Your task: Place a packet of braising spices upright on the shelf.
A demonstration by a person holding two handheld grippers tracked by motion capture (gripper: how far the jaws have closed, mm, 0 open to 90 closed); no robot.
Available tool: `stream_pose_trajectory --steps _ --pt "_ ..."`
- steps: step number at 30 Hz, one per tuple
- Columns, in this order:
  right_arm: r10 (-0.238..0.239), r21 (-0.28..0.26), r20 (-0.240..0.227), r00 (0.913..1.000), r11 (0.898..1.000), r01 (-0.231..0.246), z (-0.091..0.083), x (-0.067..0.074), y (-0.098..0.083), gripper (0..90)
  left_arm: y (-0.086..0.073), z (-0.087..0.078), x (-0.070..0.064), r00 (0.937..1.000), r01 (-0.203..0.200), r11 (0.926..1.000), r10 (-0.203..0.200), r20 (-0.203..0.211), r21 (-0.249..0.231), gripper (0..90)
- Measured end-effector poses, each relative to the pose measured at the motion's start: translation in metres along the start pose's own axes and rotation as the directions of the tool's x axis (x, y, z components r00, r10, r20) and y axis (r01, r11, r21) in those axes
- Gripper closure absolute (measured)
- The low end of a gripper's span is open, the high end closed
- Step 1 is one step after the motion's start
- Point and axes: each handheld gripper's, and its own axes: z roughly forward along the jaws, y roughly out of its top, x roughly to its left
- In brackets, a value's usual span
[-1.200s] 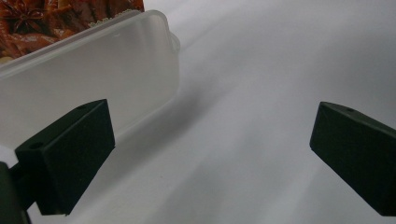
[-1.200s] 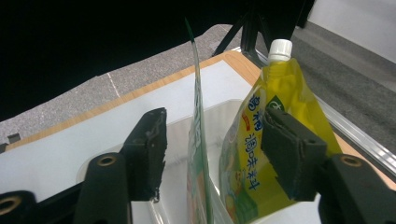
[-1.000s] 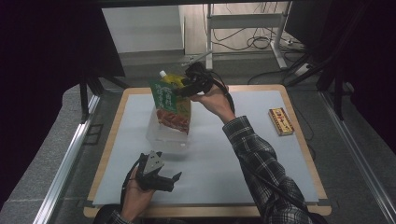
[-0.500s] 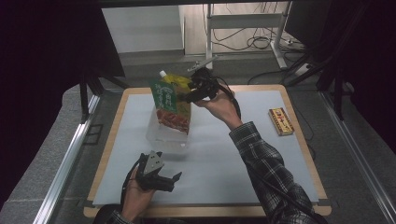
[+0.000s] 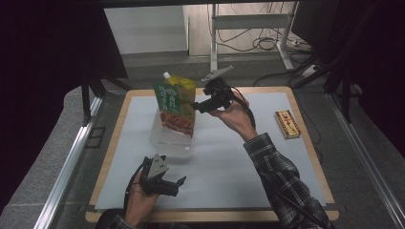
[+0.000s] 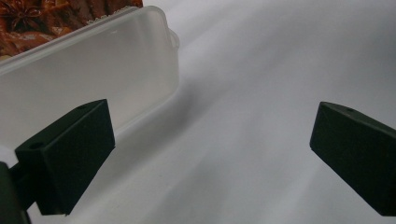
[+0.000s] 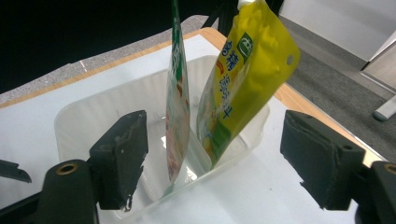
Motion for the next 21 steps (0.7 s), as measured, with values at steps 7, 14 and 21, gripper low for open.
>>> stream_pose_trajectory --steps 7,14,21 --pt "0.011 -0.014 -0.032 0.9994 1.000 -0.011 -0.006 -0.002 -0.011 17.2 0.000 0.000 0.000 1.0000 -0.002 1.0000 0.002 0.001 0.003 0.0" --pt "-0.008 -0.035 -0.058 0.9983 0.999 0.006 -0.011 -0.002 -0.021 7.9 0.000 0.001 -0.001 1.0000 -0.003 1.0000 0.003 0.000 0.004 0.0" --pt "-0.028 -0.053 -0.033 0.9991 0.998 0.027 -0.016 -0.003 -0.032 2.8 0.000 0.001 -0.001 1.0000 -0.002 1.0000 0.002 -0.001 0.004 0.0"
